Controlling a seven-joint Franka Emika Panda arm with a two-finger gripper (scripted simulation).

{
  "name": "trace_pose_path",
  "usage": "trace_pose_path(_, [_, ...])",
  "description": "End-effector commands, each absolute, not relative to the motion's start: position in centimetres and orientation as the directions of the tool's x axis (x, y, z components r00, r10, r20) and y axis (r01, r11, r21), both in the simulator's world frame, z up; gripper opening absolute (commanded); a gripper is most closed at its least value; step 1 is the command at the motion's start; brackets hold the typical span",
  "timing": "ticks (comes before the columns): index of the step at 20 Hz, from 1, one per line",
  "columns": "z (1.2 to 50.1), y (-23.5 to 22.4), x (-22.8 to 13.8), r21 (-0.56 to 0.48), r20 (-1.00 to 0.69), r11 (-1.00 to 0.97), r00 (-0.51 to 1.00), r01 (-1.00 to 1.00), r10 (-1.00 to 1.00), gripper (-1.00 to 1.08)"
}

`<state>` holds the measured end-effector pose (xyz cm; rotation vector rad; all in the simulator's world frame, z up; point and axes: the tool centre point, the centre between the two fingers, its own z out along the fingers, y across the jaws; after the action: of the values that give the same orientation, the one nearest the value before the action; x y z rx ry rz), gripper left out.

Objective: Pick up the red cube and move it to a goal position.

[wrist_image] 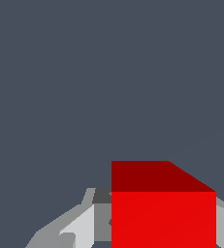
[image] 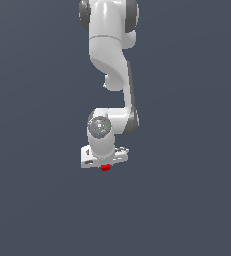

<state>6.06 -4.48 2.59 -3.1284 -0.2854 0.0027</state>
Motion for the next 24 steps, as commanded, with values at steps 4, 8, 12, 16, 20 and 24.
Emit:
trace_pose_path(4, [4.2, -4.2, 5.0, 0.000, 0.000, -0.983, 0.983, 0.181, 0.181, -1.00])
trace_pose_path(8, [6.1, -3.9, 3.7, 0.000, 0.000, -0.983, 0.983, 0.181, 0.181, -1.00])
trace_pose_path(12, [8.6, -3.5, 2.0, 0.000, 0.000, -0.983, 0.983, 0.181, 0.181, -1.00])
trace_pose_path(16, [11.4, -3.0, 0.1, 0.000, 0.000, -0.983, 0.983, 0.181, 0.181, -1.00])
trace_pose_path(20, [14.4, -2.6, -1.9, 0.000, 0.000, -0.983, 0.983, 0.181, 0.181, -1.00])
trace_pose_path(24, [17.3, -2.1, -3.8, 0.000, 0.000, -0.983, 0.983, 0.181, 0.181, -1.00])
